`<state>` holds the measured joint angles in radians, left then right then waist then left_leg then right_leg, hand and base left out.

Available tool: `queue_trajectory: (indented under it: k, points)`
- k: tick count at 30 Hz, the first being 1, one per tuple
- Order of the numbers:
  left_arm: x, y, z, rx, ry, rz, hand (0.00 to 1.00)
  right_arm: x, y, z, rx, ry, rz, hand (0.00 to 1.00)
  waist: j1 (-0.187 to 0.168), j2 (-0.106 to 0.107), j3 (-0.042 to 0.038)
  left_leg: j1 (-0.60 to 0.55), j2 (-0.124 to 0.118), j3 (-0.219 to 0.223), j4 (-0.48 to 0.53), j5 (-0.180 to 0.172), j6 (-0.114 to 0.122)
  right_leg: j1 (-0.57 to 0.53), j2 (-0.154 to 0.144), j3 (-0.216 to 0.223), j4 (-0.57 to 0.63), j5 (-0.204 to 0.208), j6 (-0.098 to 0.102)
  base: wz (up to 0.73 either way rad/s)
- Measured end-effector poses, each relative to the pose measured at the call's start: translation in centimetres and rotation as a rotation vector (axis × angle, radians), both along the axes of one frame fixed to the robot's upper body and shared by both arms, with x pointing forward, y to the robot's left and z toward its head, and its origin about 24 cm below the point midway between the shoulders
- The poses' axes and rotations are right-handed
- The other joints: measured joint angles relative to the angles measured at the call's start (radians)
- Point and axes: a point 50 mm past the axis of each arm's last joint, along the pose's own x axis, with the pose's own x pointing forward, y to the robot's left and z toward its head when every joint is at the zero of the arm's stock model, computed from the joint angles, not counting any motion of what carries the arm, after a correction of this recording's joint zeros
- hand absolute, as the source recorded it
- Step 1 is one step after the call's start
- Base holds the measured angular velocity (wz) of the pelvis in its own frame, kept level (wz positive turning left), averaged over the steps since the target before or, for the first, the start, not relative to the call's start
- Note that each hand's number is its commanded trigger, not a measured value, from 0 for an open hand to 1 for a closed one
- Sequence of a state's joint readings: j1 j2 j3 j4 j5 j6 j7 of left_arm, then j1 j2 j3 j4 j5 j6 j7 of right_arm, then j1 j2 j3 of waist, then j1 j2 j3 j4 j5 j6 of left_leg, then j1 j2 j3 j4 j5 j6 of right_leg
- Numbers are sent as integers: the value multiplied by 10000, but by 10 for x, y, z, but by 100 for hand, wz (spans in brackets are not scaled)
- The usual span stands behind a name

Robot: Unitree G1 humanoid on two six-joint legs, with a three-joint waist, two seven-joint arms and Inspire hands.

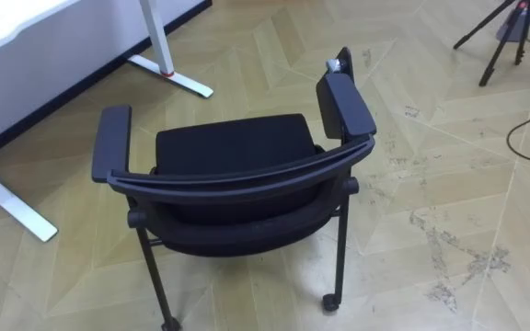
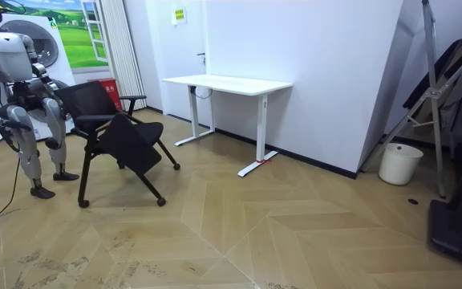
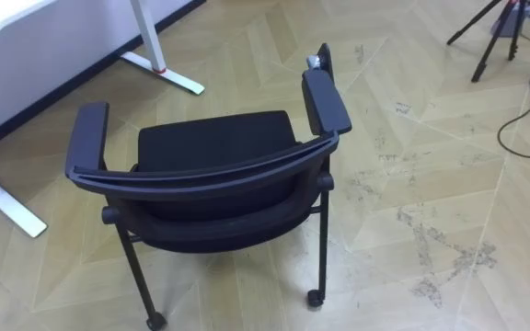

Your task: Push chair

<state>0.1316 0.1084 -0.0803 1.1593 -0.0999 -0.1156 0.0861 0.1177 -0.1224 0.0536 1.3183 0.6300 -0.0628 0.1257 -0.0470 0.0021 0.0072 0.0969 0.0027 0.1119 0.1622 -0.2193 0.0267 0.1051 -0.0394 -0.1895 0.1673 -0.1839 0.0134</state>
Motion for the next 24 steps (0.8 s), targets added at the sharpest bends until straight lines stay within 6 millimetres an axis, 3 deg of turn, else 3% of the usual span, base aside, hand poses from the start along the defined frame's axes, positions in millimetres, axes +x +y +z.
queue_trajectory:
  k: [17,24]
  points:
    - [-13,13,0,762,291,1017,0,5,-9,1,-439,53,-1034,0,-25,-125,5,21,0,7,33,0,0,40,0,32,-2,0,0,0]
    - [-21,17,0,893,541,1655,0,-6,-8,0,-276,447,-1407,0,-32,-141,-8,11,-12,-65,18,-1,0,86,-6,-24,-92,-1,1,1]
